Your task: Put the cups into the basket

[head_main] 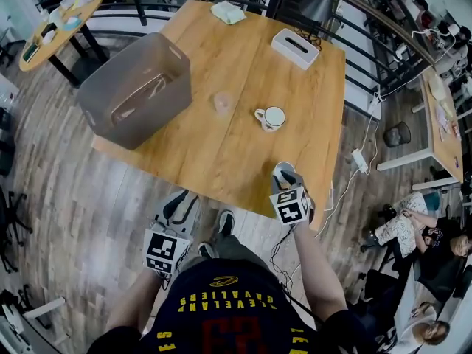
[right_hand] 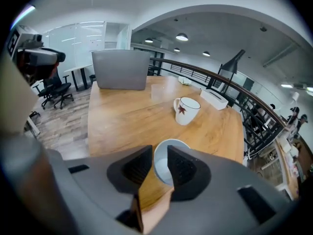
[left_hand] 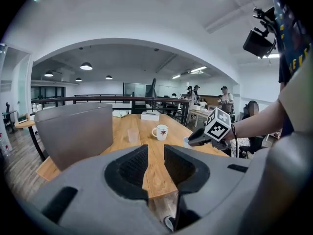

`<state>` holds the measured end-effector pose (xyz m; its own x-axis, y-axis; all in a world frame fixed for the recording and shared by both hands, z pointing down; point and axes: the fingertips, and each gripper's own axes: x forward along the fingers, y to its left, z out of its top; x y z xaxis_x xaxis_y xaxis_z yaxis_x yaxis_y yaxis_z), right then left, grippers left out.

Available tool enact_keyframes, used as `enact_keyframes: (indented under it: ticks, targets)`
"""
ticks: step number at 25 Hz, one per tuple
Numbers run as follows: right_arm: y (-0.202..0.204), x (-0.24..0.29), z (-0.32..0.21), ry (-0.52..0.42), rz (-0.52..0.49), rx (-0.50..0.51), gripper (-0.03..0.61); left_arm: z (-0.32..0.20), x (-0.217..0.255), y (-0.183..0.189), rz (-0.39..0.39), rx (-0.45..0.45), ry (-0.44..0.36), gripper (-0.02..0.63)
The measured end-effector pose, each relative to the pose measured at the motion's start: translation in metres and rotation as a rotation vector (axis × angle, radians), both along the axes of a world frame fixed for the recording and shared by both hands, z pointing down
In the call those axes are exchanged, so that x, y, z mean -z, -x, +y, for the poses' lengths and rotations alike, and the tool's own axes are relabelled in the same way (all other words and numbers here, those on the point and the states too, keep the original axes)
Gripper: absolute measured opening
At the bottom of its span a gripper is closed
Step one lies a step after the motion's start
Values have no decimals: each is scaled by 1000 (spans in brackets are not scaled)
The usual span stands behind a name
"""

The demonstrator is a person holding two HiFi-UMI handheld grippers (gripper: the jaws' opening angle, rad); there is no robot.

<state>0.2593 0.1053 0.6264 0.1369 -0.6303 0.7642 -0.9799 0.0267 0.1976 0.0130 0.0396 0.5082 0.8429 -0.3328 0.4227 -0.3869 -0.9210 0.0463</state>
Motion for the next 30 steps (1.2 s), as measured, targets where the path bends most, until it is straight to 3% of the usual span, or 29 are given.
enact_keyframes:
  ticks: [4,7,10,16,20,24,30]
  targets:
    - [7,-12,-7,83,-1,81,99,-8,-3,-37,-11,-50,6,91]
    - [13,-23,-1,150,23,132,34,-7,-1,-66,-8,-107,-6,91]
    - [22,-29,6,183,35,182,24,-3,5,-88,-8,-158,-19,91]
    - [-9,20,0,39,43,114,21,-5,20,-141,3,-237,-33,91]
    - [-22,60,-11,-41,49,106,20,-16,29,-152,18,-241,-58,91]
    - [-19,101,-37,-130,33,140,20,-40,43,-146,57,-201,-101,91]
    - [16,157,-110,-276,-43,243,20,-99,69,-104,99,-96,-178,91]
